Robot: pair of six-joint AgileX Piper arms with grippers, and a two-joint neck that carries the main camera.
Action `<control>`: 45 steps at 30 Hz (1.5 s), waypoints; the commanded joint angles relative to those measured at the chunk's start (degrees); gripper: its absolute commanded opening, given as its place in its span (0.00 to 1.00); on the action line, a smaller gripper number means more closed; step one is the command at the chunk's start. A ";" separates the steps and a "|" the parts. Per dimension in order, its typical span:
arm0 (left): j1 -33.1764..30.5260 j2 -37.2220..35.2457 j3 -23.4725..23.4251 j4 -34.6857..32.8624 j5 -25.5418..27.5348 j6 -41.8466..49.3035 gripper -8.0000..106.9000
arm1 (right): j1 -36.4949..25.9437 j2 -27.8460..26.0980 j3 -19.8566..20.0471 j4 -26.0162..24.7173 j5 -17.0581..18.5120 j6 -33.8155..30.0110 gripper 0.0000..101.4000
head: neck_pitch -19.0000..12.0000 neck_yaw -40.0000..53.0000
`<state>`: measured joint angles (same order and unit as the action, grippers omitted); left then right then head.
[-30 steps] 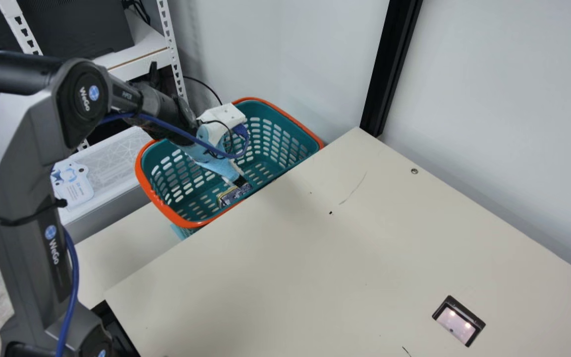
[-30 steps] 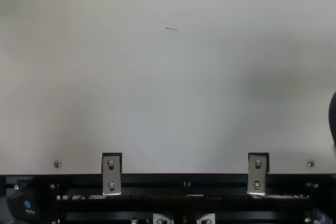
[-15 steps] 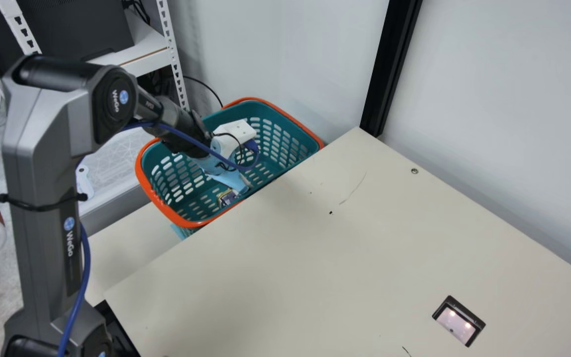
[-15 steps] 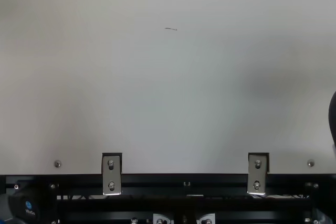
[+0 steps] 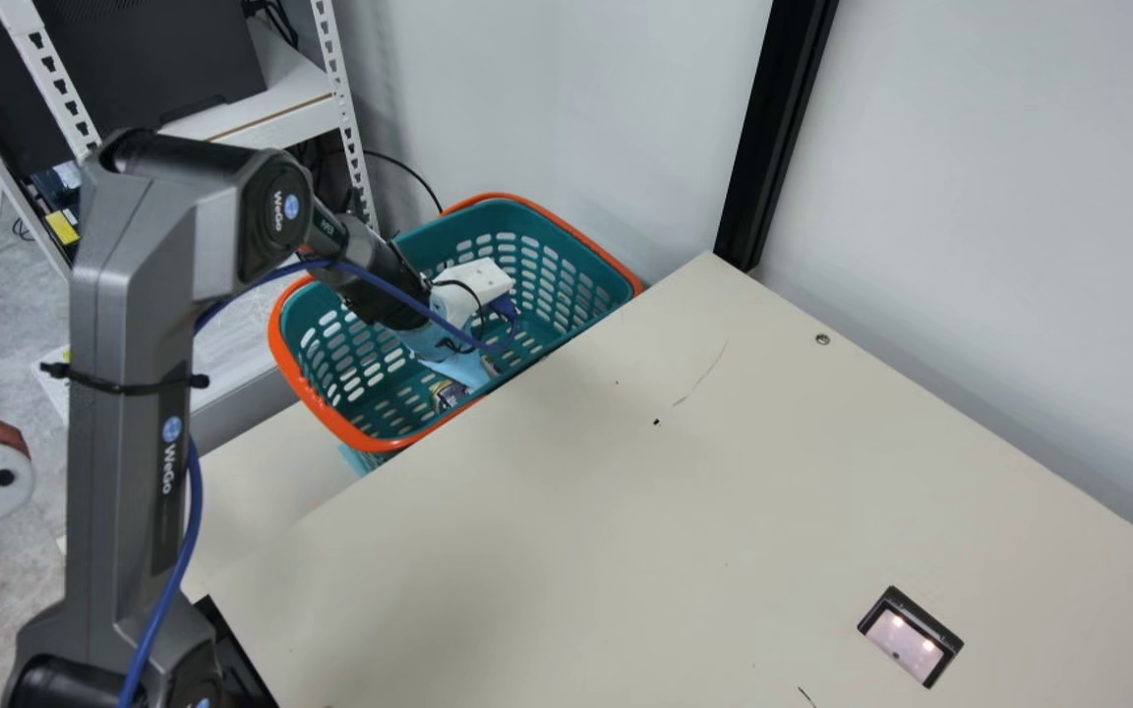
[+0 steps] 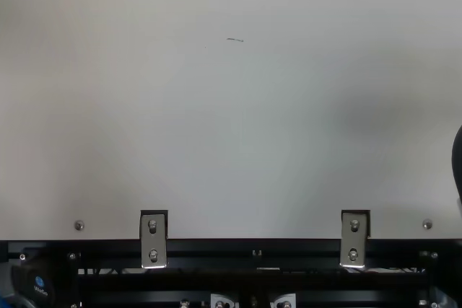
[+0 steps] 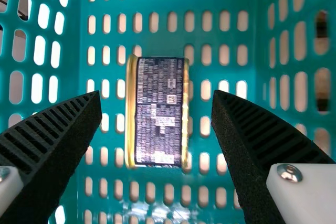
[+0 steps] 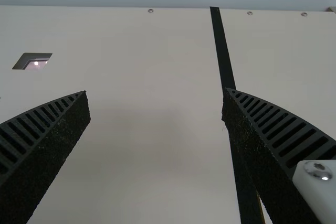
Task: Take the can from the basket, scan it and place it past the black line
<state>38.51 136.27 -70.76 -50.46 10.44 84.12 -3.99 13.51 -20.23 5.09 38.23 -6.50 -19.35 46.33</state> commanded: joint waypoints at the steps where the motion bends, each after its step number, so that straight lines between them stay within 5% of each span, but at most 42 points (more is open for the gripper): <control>1: 0.10 0.90 -0.61 -1.27 -0.06 1.25 0.85 | 0.00 0.00 0.00 0.00 0.00 0.00 1.00 | -3.40 1.76; 24: 0.22 7.83 -3.75 -16.05 -0.69 14.32 0.85 | 0.00 0.00 0.00 0.00 0.00 0.00 1.00 | -3.40 1.76; 25: 0.24 7.97 -3.73 -16.51 -0.72 14.69 0.41 | 0.00 0.00 0.00 0.00 0.00 0.00 1.00 | -3.40 1.76; 26: 0.26 8.05 -3.67 -16.84 -0.65 14.84 0.16 | 0.00 0.00 0.00 0.00 0.00 0.00 1.00 | -3.40 1.76; 45: 1.58 -2.33 3.49 -21.12 3.19 16.53 0.16 | 0.00 0.00 0.00 0.00 0.00 0.00 1.00 | -3.40 1.76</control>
<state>40.08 135.62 -68.22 -71.92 13.32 101.09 -3.99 13.51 -20.23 5.09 38.23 -6.50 -19.35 46.33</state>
